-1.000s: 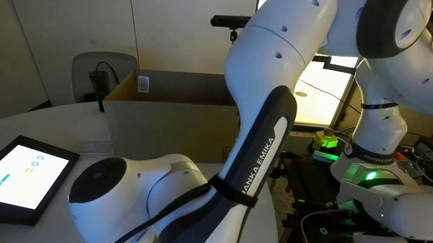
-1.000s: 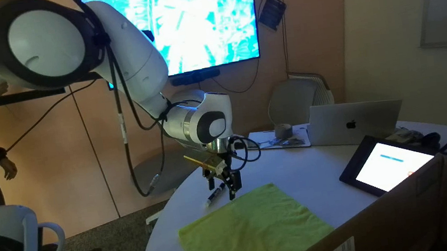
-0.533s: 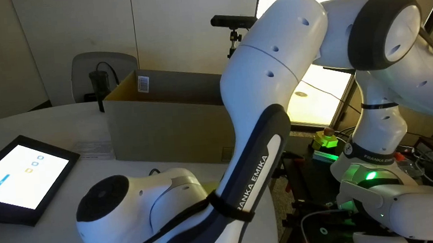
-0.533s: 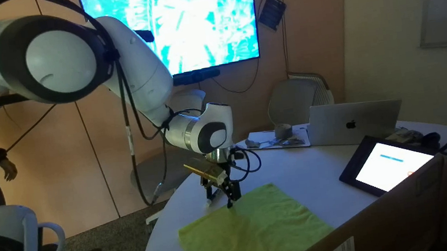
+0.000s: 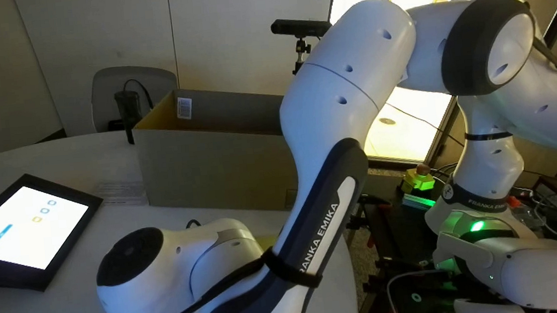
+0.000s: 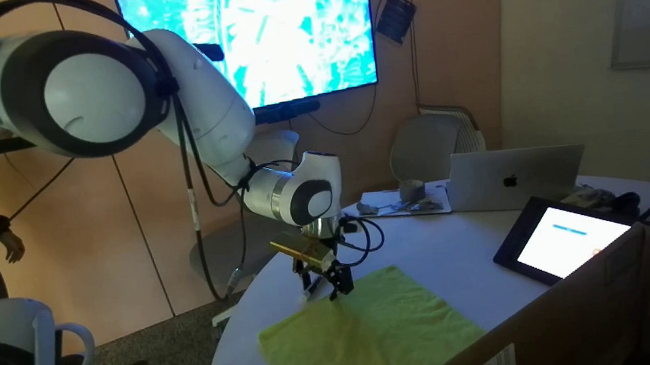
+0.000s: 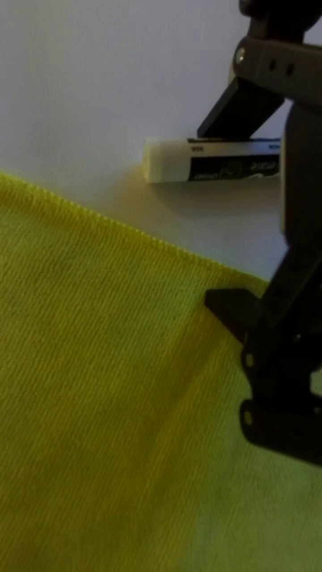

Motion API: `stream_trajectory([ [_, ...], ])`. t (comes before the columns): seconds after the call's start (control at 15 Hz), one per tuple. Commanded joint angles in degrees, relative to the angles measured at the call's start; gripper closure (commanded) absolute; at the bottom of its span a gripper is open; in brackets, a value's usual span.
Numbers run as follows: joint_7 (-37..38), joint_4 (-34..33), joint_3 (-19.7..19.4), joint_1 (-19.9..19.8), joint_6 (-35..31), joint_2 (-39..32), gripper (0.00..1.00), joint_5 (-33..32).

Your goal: Put the marker on the towel, fold the towel, and then put the folded towel in the box

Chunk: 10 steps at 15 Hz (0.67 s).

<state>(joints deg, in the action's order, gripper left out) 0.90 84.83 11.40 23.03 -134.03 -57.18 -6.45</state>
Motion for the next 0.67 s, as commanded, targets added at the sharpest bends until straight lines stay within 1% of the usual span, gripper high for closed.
stream_trajectory([
  [0.0, -1.5, -3.1, 0.2, 0.1, 1.6, -1.9, 0.46, 0.3],
  [0.27, -1.4, -3.6, -0.3, 1.3, 3.4, -2.0, 0.77, -0.5],
  [0.53, -1.7, -4.0, -0.3, 1.3, 5.4, -1.9, 0.86, -0.4],
  [0.6, -1.7, -4.1, -0.4, 1.2, 5.9, -1.9, 0.83, -0.4],
])
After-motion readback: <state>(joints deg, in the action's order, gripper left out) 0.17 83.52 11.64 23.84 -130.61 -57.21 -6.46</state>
